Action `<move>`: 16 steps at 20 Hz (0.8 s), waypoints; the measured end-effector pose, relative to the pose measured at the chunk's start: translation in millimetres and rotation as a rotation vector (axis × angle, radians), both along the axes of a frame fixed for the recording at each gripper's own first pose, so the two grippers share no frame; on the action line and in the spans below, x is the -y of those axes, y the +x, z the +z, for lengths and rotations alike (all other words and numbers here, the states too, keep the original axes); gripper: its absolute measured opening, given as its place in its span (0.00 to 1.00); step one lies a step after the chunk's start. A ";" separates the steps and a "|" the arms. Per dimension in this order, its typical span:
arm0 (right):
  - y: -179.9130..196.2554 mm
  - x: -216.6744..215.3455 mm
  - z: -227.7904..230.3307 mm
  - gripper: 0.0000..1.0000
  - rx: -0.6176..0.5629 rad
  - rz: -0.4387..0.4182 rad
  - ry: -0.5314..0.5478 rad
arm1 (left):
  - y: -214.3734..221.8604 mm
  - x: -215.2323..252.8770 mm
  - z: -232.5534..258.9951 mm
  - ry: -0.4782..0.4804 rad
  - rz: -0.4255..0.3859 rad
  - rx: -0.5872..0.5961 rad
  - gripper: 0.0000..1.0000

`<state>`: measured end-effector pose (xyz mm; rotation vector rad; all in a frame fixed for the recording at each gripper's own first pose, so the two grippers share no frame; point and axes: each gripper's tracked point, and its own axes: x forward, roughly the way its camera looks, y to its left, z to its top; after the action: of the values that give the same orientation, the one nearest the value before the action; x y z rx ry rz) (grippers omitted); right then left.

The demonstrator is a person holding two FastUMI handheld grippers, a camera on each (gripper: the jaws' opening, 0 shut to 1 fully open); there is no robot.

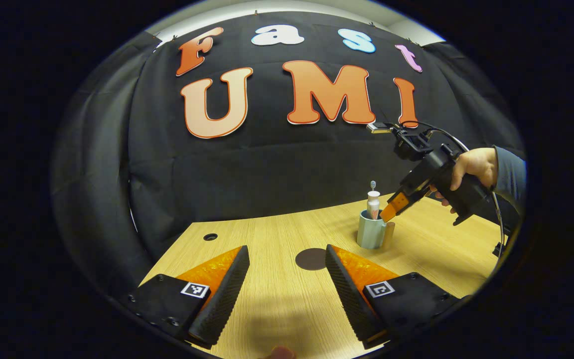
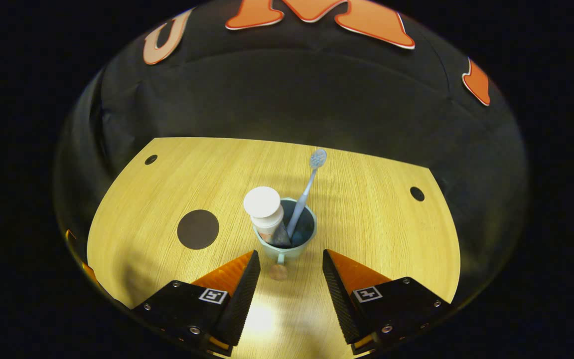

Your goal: Put the toothbrush and toothpaste on the desktop into the cup, then pick up the cup and place it on the coaster on the desktop.

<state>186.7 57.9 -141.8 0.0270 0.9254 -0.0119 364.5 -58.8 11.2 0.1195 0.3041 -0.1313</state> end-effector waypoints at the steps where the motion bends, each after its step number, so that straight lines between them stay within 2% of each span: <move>1: 0.0 -0.7 -9.0 0.68 -0.031 -0.015 0.006 | -0.2 0.1 -1.4 -0.007 0.000 -0.005 0.98; 2: -0.3 -2.6 -17.3 0.71 -0.056 -0.025 0.003 | -2.8 -2.0 -6.3 -0.015 0.000 -0.012 0.98; 4: 1.5 -8.4 -30.6 0.62 -0.089 -0.026 -0.001 | -4.3 -7.1 -13.9 -0.024 0.007 -0.029 0.98; 5: 3.3 -11.0 -36.3 0.64 -0.104 -0.033 0.002 | -4.0 -9.9 -16.6 -0.028 0.014 -0.036 0.98; 6: 4.5 -13.2 -40.7 0.63 -0.121 -0.043 0.014 | -5.2 -13.2 -20.7 -0.029 0.022 -0.045 0.98; 7: 5.5 -16.7 -44.6 0.58 -0.132 -0.057 0.032 | -3.8 -16.1 -22.4 -0.033 0.030 -0.053 0.98; 8: 5.3 -17.1 -47.3 0.60 -0.138 -0.072 0.037 | -5.7 -19.0 -26.5 -0.036 0.035 -0.060 0.98; 9: 2.8 -17.8 -52.4 0.50 -0.151 -0.082 0.038 | -7.2 -20.5 -29.9 -0.042 0.037 -0.067 0.98; 10: -1.0 -18.4 -58.3 0.50 -0.175 -0.094 0.042 | -8.0 -20.2 -32.5 -0.051 0.033 -0.075 0.98; 11: -2.4 -19.6 -62.6 0.35 -0.199 -0.106 0.051 | -6.9 -19.8 -35.3 -0.057 0.035 -0.083 0.98; 12: -0.8 -20.2 -63.7 0.30 -0.199 -0.114 0.058 | -7.9 -20.9 -39.9 -0.062 0.037 -0.091 0.98; 16: -1.7 -20.8 -62.6 0.25 -0.183 -0.115 0.060 | -7.2 -21.9 -47.9 -0.084 0.045 -0.117 0.98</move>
<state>185.0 78.7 -204.4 0.1361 1.1063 -0.0945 357.3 -36.8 -36.7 0.0220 0.4171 -0.1066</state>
